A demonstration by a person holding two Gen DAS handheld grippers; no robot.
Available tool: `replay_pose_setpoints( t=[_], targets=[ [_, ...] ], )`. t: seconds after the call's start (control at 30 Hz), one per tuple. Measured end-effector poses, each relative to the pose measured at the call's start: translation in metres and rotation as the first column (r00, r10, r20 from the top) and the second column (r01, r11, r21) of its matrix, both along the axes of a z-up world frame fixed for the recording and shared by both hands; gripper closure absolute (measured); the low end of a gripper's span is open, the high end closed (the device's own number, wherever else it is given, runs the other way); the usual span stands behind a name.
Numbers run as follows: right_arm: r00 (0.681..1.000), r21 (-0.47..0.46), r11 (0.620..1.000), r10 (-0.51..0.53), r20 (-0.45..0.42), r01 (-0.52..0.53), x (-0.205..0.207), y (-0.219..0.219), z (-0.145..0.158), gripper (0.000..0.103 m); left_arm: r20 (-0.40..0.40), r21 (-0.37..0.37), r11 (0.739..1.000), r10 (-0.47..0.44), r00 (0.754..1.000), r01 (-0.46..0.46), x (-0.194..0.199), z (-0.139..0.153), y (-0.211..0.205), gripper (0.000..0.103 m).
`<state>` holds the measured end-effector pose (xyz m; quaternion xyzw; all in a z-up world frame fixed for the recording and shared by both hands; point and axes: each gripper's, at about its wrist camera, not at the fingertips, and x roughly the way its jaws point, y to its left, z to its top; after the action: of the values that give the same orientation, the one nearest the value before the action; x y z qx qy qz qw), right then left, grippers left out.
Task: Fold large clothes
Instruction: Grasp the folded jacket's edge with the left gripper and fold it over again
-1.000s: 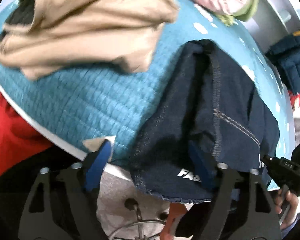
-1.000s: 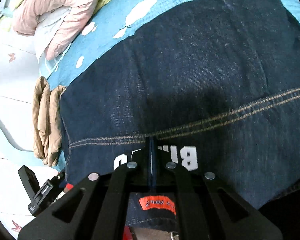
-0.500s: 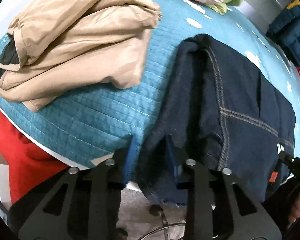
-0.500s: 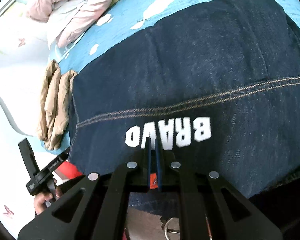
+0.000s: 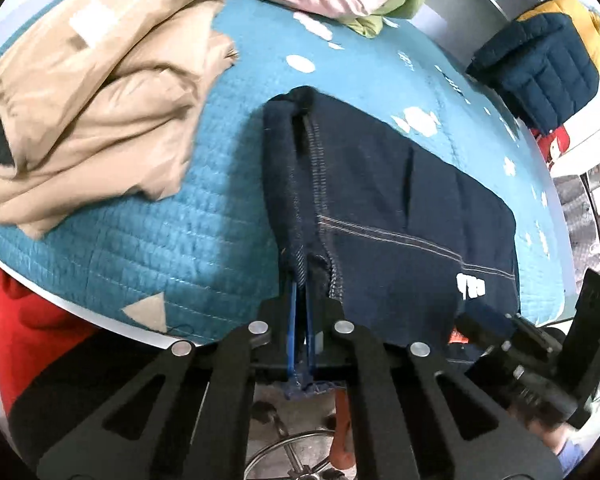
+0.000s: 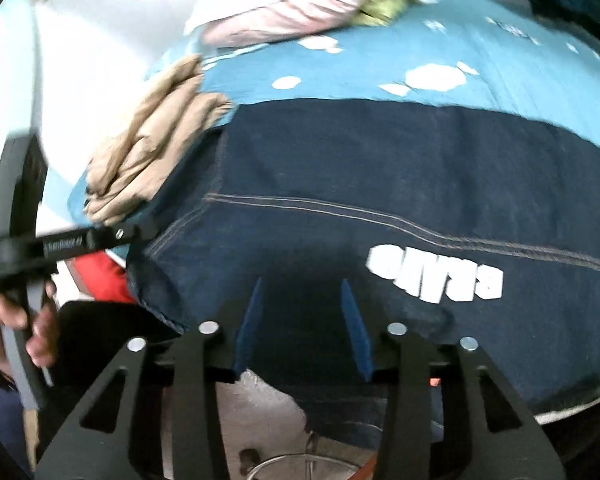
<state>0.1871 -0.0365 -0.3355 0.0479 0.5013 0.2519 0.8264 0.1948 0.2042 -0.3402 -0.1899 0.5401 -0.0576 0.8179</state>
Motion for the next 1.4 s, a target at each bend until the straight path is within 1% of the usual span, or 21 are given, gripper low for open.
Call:
replay_pose_setpoints(
  t=[0.07,0.17,0.27,0.37,0.43,0.5,0.63,0.7,0.73,0.77,0.8,0.83,0.9,0.97,1.0,1.03,1.1,1.17,1.23,1.3,1.4],
  targets=[
    [0.999,0.014,0.999,0.03,0.03,-0.03,-0.007,0.01,0.004,0.045,-0.001,-0.043,0.999,0.005,1.0,-0.005,0.001,0.004,0.0,0.101],
    [0.991,0.025,0.994,0.1,0.085,-0.103,-0.018,0.032,0.008,0.035,-0.005,-0.087,0.996,0.018,1.0,-0.019,0.0,0.01,0.0,0.101],
    [0.985,0.042,0.988,0.141,0.099,-0.146,-0.024,0.052,0.007,0.033,-0.013,-0.114,0.993,0.021,1.0,-0.022,0.002,0.014,-0.002,0.101],
    [0.985,0.053,0.987,0.144,0.097,-0.149,-0.025,0.065,0.003,0.031,-0.02,-0.124,0.992,0.018,1.0,-0.021,0.003,0.016,-0.001,0.101],
    [0.987,0.091,0.985,0.135,0.092,-0.143,-0.023,0.07,0.0,0.026,-0.018,-0.134,0.991,0.009,1.0,-0.012,0.004,0.018,-0.004,0.101],
    [0.991,0.139,0.983,0.113,0.074,-0.123,-0.019,0.069,-0.004,0.024,-0.018,-0.141,0.99,0.0,1.0,-0.002,0.007,0.021,-0.008,0.101],
    [0.996,0.096,0.994,0.053,0.065,-0.06,-0.007,0.075,-0.011,0.024,-0.009,-0.151,0.988,-0.022,1.0,0.02,0.012,0.026,-0.017,0.101],
    [0.995,0.058,0.997,0.037,0.092,-0.043,-0.004,0.081,-0.011,0.024,-0.002,-0.15,0.988,-0.04,0.999,0.04,0.014,0.029,-0.023,0.101],
    [0.993,0.032,0.999,0.024,0.112,-0.027,-0.003,0.083,-0.01,0.028,0.0,-0.149,0.988,-0.05,0.999,0.049,0.016,0.03,-0.026,0.101],
    [0.994,0.05,0.999,0.016,0.105,-0.021,0.0,0.082,-0.011,0.044,0.002,-0.147,0.988,-0.054,0.999,0.054,0.017,0.032,-0.029,0.101],
    [0.997,0.067,0.998,0.013,0.082,-0.018,0.004,0.08,-0.014,0.055,0.005,-0.146,0.988,-0.058,0.998,0.058,0.017,0.033,-0.031,0.101],
    [0.998,0.057,0.998,-0.001,0.061,-0.002,0.008,0.078,-0.016,0.079,0.008,-0.148,0.987,-0.066,0.998,0.067,0.018,0.035,-0.033,0.1],
    [0.998,0.067,0.998,-0.001,0.067,-0.004,0.011,0.073,-0.015,0.087,0.014,-0.134,0.988,-0.074,0.997,0.075,0.019,0.038,-0.038,0.099],
    [0.997,0.086,0.996,-0.017,0.069,0.011,0.011,0.065,-0.009,0.091,0.034,-0.161,0.984,-0.073,0.997,0.078,0.018,0.045,-0.041,0.096],
    [0.998,0.123,0.992,-0.037,0.057,0.03,0.012,0.056,-0.005,0.091,0.057,-0.186,0.979,-0.071,0.996,0.08,0.016,0.052,-0.042,0.084],
    [0.998,0.172,0.984,-0.059,0.039,0.051,0.014,0.045,0.0,0.091,0.081,-0.206,0.975,-0.067,0.994,0.083,0.015,0.057,-0.043,0.061],
    [0.995,0.235,0.968,-0.093,0.022,0.085,0.016,0.026,0.007,0.092,0.158,-0.255,0.964,-0.038,0.987,0.078,0.009,0.079,-0.042,0.039],
    [0.991,0.299,0.946,-0.135,0.007,0.127,0.017,0.0,0.019,0.092,0.233,-0.293,0.952,-0.014,0.972,0.084,0.005,0.1,-0.041,0.034],
    [0.984,0.348,0.923,-0.177,0.001,0.166,0.015,-0.025,0.03,0.092,0.269,-0.287,0.955,0.002,0.963,0.078,0.005,0.114,-0.043,0.02],
    [0.976,0.387,0.9,-0.219,0.003,0.201,0.013,-0.05,0.043,0.092,0.281,-0.192,0.98,0.01,0.96,0.046,0.008,0.119,-0.052,0.019],
    [0.957,0.443,0.858,-0.289,-0.002,0.26,0.006,-0.094,0.057,0.092,0.235,-0.1,0.994,-0.012,0.972,0.036,0.018,0.106,-0.075,0.019]
  ],
)
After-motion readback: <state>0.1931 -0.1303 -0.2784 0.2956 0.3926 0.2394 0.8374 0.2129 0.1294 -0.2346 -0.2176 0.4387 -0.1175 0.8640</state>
